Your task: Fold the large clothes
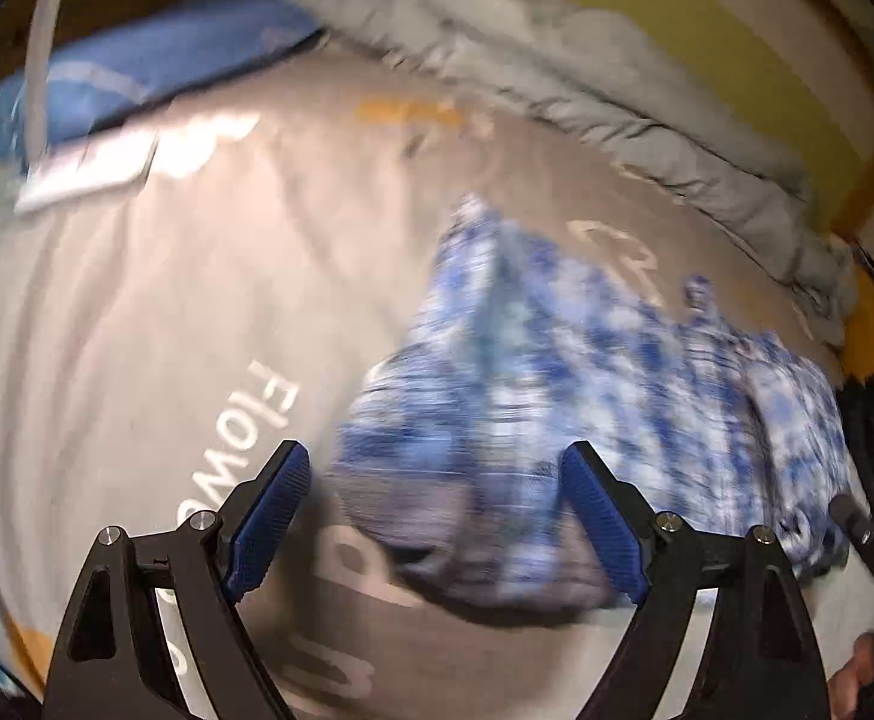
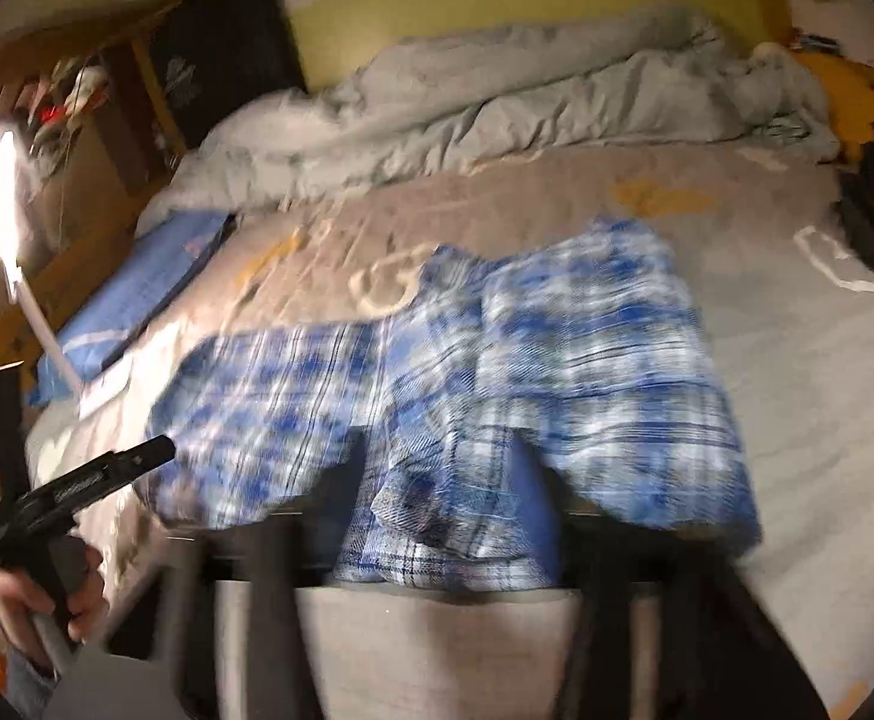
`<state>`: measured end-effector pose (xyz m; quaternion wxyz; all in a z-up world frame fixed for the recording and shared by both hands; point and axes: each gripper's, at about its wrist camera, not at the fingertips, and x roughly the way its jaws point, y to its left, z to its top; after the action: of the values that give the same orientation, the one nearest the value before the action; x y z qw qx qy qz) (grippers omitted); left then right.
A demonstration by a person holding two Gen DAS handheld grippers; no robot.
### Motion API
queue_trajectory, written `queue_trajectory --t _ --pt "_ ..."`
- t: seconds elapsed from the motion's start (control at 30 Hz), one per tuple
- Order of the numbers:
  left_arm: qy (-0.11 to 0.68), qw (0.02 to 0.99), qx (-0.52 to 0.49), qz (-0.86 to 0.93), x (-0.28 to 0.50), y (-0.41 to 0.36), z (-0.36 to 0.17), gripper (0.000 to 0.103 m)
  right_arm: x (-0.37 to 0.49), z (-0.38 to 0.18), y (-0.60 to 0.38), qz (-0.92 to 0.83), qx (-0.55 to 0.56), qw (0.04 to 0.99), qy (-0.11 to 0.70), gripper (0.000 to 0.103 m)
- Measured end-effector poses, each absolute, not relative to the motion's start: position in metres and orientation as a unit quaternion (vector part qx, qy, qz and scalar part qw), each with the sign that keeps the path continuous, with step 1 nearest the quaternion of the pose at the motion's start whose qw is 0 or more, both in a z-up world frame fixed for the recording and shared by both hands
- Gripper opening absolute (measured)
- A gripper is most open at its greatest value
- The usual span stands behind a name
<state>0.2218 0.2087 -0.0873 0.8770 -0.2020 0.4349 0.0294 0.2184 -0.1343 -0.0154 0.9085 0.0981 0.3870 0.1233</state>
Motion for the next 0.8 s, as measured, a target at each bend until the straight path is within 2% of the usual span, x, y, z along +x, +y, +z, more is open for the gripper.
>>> queue_trajectory --t 0.23,0.33,0.4,0.47,0.57,0.67,0.73,0.8 --pt "0.431 0.862 -0.265 -0.034 0.228 0.217 -0.100 0.084 0.252 -0.065 -0.131 0.151 0.135 0.868 0.454 0.013" --pt "0.425 0.870 -0.249 -0.008 0.231 0.214 -0.105 0.067 0.255 -0.072 -0.132 0.157 0.139 0.864 0.458 0.013" --pt "0.413 0.880 -0.235 -0.003 0.230 0.208 -0.105 0.063 0.253 -0.067 -0.132 0.162 0.133 0.864 0.457 0.013" --pt "0.402 0.883 -0.240 -0.019 0.228 0.205 -0.103 0.037 0.246 -0.059 -0.133 0.167 0.124 0.866 0.455 0.013" --pt "0.387 0.886 -0.255 -0.035 0.224 0.202 -0.101 0.020 0.232 -0.040 -0.142 0.170 0.108 0.877 0.435 0.017" --pt "0.365 0.899 -0.239 -0.027 0.221 0.193 -0.084 0.016 0.215 -0.020 -0.168 0.151 0.091 0.895 0.409 0.023" --pt "0.347 0.907 -0.234 -0.039 0.220 0.184 -0.064 0.016 0.205 -0.008 -0.194 0.113 0.080 0.912 0.386 0.035" --pt "0.327 0.919 -0.214 -0.059 0.219 0.165 -0.039 0.016 0.200 -0.001 -0.225 0.070 0.067 0.925 0.368 0.038"
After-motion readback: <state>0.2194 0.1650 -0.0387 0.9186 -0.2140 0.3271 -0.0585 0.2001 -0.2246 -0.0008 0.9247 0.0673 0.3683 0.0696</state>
